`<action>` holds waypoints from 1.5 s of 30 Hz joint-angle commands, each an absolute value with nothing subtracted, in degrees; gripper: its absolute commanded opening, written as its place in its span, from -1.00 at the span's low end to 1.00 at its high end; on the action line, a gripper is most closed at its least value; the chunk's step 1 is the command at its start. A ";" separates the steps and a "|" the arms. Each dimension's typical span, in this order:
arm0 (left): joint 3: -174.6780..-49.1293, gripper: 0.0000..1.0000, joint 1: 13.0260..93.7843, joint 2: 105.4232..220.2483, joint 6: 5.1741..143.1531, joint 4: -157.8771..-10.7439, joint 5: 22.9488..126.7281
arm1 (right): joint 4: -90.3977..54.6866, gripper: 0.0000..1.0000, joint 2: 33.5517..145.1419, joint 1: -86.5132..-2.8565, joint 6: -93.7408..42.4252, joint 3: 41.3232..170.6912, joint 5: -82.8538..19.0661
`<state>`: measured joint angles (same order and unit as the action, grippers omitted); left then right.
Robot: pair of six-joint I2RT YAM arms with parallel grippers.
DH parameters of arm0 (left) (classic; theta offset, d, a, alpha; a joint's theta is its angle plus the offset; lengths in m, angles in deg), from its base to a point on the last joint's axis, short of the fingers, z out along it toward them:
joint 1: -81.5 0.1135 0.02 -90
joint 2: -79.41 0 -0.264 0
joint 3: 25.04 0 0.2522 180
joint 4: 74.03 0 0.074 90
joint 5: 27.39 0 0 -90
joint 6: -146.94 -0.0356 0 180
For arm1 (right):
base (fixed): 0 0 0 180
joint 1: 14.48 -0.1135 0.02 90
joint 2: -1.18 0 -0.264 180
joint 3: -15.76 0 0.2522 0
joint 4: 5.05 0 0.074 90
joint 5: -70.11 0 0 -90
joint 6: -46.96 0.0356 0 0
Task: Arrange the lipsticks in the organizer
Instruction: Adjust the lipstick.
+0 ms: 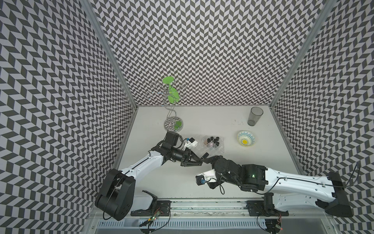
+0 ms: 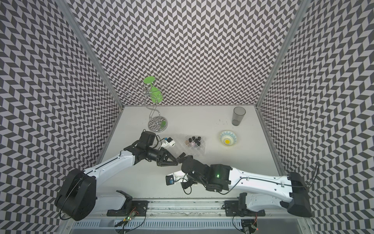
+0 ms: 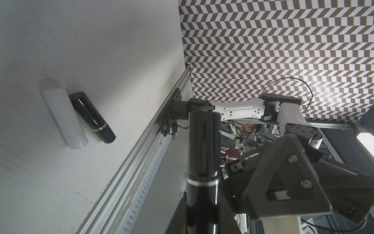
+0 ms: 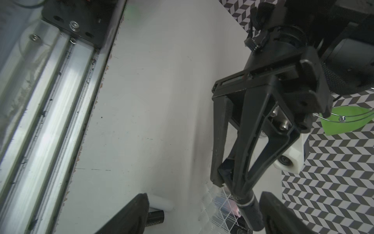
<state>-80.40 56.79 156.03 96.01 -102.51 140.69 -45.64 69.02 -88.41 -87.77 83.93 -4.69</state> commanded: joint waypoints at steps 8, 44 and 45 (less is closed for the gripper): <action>-79.54 -1.00 57.20 154.95 96.76 -99.61 142.65 | -36.53 0.50 70.62 -87.30 -90.42 84.29 3.63; -76.14 -1.00 57.29 151.47 100.41 -94.38 144.17 | -31.62 -0.10 74.02 -86.28 -93.21 83.57 4.83; -76.16 -1.00 57.25 151.26 100.53 -94.37 144.05 | -31.92 -0.13 74.09 -86.21 -93.29 83.54 4.70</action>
